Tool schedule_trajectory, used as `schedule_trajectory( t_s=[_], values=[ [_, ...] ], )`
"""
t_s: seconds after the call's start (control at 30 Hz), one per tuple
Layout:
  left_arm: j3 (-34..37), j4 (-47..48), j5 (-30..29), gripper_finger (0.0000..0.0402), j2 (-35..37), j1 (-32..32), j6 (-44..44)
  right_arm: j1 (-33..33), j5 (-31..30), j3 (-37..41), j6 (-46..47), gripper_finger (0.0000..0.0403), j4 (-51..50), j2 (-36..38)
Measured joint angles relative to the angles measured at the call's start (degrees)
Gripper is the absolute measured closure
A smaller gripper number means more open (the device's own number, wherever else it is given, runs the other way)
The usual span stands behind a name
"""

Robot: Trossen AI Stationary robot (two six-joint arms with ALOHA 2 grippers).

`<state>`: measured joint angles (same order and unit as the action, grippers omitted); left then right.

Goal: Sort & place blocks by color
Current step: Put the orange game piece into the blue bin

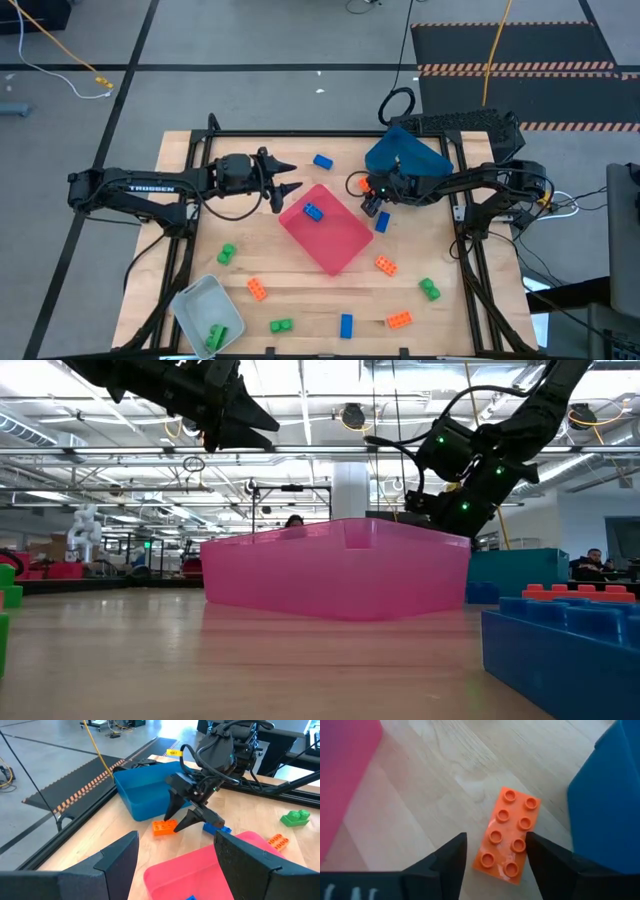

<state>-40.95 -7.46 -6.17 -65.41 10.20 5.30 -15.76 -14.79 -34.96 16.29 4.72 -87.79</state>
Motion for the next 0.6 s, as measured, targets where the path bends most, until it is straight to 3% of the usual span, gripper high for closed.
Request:
schedule_trajectory(
  t_s=[0.27, 0.37, 0.47, 0.6],
  values=[
    [0.0, 0.0, 0.0, 0.0144, 0.0, 0.0, 0.0, 1.5, 1.7, 0.0, -0.8, 0.0292, 0.0, 0.0],
    [0.0, 0.0, 0.0, 0.0144, 0.0, 0.0, 0.0, 2.0, 1.8, 0.0, -1.7, 0.0305, -0.9, 0.0],
    [0.0, 0.0, 0.0, 0.0144, 0.0, 0.0, -0.1, 2.3, 2.0, 0.0, -2.3, 0.0292, -1.0, 0.0],
    [0.0, 0.0, 0.0, 0.0144, 0.0, 0.0, -0.1, 2.4, 1.5, 0.0, -3.9, 0.0241, -0.5, 0.0]
  ],
)
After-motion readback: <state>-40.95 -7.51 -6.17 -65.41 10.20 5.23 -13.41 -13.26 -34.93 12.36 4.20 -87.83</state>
